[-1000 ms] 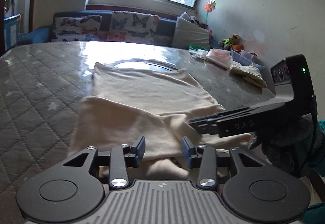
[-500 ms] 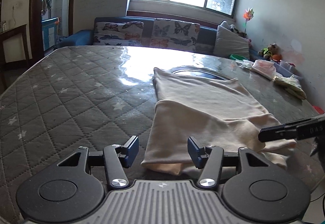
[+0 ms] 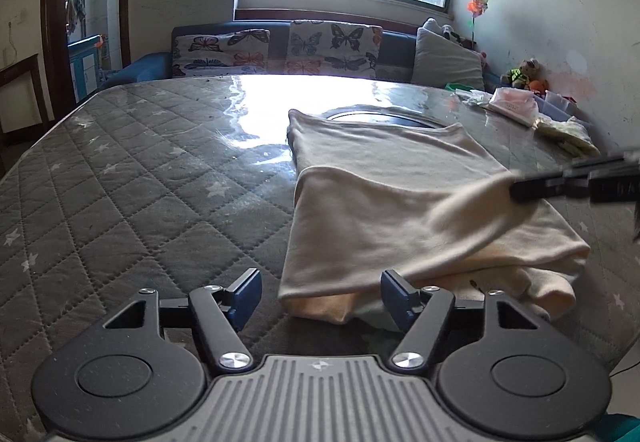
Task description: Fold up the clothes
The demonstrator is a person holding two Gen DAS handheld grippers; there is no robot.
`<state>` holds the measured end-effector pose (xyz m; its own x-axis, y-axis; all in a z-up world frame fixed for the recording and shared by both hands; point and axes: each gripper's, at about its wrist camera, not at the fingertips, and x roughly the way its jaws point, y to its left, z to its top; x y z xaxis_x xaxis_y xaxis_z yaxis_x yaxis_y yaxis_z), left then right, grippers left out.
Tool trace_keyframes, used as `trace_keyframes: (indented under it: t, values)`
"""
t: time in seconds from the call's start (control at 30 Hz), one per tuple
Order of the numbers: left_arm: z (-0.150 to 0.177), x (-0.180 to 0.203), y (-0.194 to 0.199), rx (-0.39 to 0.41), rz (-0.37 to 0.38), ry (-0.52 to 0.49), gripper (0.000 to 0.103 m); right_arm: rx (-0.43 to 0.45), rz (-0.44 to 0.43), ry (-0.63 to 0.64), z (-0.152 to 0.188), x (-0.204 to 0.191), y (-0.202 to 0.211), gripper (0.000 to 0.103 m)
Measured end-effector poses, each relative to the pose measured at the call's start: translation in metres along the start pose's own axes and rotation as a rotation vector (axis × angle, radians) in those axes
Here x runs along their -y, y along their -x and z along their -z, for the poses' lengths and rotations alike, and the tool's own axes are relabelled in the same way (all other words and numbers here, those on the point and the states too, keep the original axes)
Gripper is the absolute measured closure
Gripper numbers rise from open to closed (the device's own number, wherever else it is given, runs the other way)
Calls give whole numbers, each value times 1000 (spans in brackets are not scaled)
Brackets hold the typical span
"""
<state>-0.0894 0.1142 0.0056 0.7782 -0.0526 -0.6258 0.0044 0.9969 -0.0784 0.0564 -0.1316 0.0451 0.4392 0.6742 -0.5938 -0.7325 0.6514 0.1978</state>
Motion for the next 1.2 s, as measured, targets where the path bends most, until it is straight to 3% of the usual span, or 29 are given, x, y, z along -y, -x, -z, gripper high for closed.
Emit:
trace_keyframes:
  t: [0.2, 0.53, 0.6, 0.9, 1.1, 1.2]
  values:
    - [3, 7, -6, 1, -29, -46, 37, 67, 38, 50, -22, 3, 15, 101]
    - [6, 13, -6, 12, -59, -103, 87, 72, 90, 45, -19, 17, 30, 101]
    - [6, 13, -4, 14, -68, -107, 92, 53, 98, 33, -11, 21, 29, 101]
    - [6, 4, 2, -22, -66, -119, 89, -108, 81, 7, 28, 29, 13, 95]
    - [-12, -8, 19, -15, -37, -105, 79, -46, 111, 2, 17, 37, 26, 93]
    - [-29, -7, 18, 9, -20, -89, 79, -21, 109, 5, 9, 38, 21, 93]
